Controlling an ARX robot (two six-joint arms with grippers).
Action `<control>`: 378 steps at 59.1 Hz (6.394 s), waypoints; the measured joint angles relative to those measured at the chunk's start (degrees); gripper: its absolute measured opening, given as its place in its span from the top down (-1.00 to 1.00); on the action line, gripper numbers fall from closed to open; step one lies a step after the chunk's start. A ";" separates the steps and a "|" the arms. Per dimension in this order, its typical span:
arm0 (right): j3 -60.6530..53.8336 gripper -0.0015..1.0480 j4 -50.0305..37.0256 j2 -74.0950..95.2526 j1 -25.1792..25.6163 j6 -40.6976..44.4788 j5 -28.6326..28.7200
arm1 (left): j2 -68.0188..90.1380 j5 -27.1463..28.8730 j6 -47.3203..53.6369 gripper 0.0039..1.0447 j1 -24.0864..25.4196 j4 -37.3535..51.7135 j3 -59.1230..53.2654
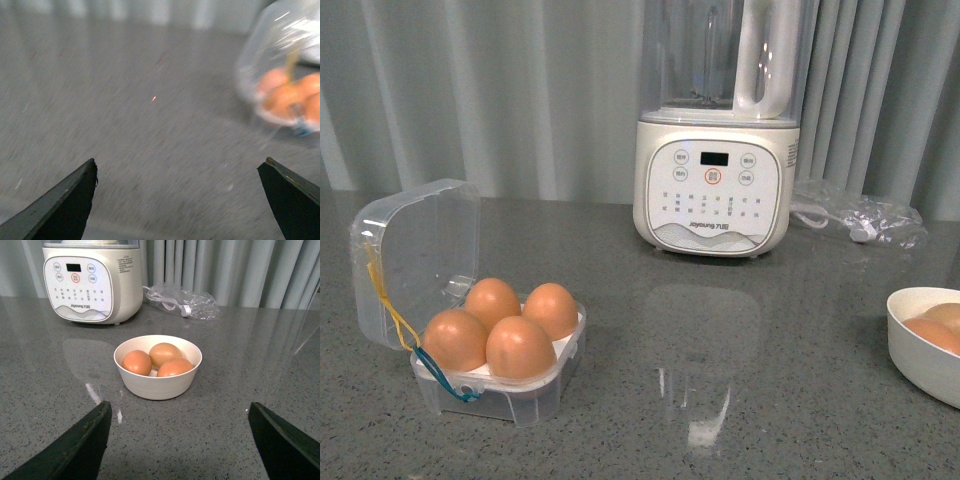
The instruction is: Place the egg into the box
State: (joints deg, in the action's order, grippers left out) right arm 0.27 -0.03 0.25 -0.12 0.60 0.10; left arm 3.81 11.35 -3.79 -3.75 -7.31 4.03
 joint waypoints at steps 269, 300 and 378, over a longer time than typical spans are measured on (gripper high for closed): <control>0.00 -0.86 0.00 0.00 0.02 -0.02 -0.02 | 0.50 -11.30 3.69 0.94 3.74 6.27 0.90; 0.00 -0.86 0.00 0.00 0.02 -0.02 -0.02 | -3.50 -11.34 3.69 0.94 3.74 7.15 -2.36; 0.00 -0.86 0.00 0.00 0.02 -0.04 -0.02 | -3.63 -11.32 3.69 -0.87 3.74 7.15 -2.38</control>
State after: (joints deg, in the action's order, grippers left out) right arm 0.27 -0.03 0.25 -0.10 0.56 0.08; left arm 0.19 0.03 -0.10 -0.01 -0.16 1.65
